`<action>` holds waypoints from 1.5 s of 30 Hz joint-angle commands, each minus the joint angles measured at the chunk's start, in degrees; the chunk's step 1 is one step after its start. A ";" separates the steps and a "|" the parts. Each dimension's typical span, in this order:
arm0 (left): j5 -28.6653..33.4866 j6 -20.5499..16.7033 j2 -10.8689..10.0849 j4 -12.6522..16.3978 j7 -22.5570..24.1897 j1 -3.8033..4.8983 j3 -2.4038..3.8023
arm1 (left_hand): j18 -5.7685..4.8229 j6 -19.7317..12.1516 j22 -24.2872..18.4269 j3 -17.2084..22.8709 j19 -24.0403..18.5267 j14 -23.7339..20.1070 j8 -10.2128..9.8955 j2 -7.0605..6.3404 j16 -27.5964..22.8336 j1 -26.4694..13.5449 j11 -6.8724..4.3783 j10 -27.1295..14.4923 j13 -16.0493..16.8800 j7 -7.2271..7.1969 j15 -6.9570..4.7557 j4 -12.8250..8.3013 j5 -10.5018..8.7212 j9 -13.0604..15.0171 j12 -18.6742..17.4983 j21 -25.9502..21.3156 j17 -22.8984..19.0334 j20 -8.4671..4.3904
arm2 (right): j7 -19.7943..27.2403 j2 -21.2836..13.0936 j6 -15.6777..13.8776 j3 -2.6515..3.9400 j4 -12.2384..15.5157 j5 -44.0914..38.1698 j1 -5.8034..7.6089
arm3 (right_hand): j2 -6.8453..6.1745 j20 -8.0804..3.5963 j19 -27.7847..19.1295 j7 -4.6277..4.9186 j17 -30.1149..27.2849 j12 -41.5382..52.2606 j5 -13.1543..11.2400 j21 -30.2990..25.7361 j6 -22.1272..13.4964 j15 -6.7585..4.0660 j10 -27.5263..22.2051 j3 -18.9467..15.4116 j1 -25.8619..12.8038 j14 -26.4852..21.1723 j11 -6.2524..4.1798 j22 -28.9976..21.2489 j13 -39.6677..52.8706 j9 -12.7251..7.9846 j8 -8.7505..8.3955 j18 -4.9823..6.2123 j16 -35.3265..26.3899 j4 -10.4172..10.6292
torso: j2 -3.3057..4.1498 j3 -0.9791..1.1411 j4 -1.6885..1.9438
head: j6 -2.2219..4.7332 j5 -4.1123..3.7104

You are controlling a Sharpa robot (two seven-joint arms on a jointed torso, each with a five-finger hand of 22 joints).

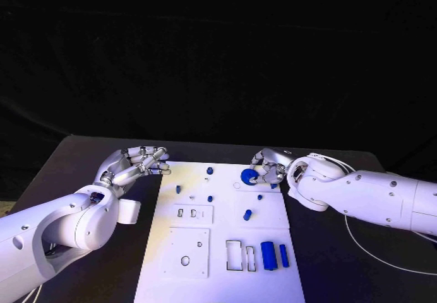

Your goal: Assemble the parts on the task board

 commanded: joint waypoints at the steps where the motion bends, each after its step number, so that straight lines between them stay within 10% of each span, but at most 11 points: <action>1: 0.19 1.14 0.14 0.06 0.24 0.03 0.04 | 1.09 -0.44 0.05 0.22 -0.20 -0.31 -0.32 0.01 0.27 -0.33 0.10 -0.50 -0.02 0.60 -0.10 -0.05 -0.32 0.06 -0.23 0.25 0.05 0.11 | -0.82 0.06 -1.20 -0.25 0.27 -6.38 -0.42 | -0.17 0.10 0.32 -0.33 12.36 0.15 -0.46 0.30 0.10 -0.14 1.27 0.40 0.19 5.43 -0.16 4.81 7.71 -0.71 -0.84 -0.52 0.28 0.07 | 0.00 0.00 0.02 | 0.05 0.04; 22: 0.19 1.48 0.16 -0.01 -0.07 0.03 0.04 | 1.09 -0.50 0.07 0.27 -0.24 -0.36 -0.34 0.02 0.32 -0.31 0.11 -0.54 -0.01 0.62 -0.09 -0.09 -0.31 0.08 -0.30 0.30 0.14 0.11 | -1.22 0.03 0.23 -0.25 0.74 -8.32 -0.58 | -1.46 0.36 0.44 -0.04 12.73 0.11 -0.96 0.49 0.50 0.14 1.18 2.90 -1.19 5.50 0.13 5.25 7.74 -1.68 -2.20 -0.59 0.38 0.17 | -0.04 -0.01 0.03 | -0.10 0.06; 31: 0.19 1.65 0.16 -0.02 -0.24 0.03 0.04 | 1.09 -0.53 0.07 0.28 -0.26 -0.39 -0.36 0.01 0.33 -0.31 0.12 -0.59 -0.02 0.63 -0.09 -0.09 -0.32 0.08 -0.34 0.32 0.17 0.12 | -0.91 0.29 0.72 -0.25 0.55 -6.61 -0.58 | 1.13 -0.20 0.74 -0.82 13.04 0.82 -1.13 0.85 3.86 -0.54 1.82 11.65 -2.38 5.56 -0.56 5.97 8.52 -2.85 -3.62 -0.70 0.45 -0.02 | 0.00 -0.02 0.05 | -0.18 0.13; 45: 0.19 1.97 0.11 -0.04 -0.67 0.03 0.04 | 1.09 -0.67 0.08 0.28 -0.29 -0.46 -0.43 -0.04 0.35 -0.30 0.18 -0.75 -0.04 0.69 -0.06 -0.11 -0.32 0.07 -0.46 0.36 0.24 0.13 | -1.07 0.76 2.00 -0.26 0.12 -5.99 -0.55 | -1.39 -0.45 0.83 -1.02 13.15 1.04 -0.73 0.89 5.79 -0.74 2.09 19.75 -5.21 5.59 -0.73 6.35 8.87 -3.26 -5.10 -0.75 0.47 -0.95 | -0.06 -0.01 0.01 | -0.26 0.26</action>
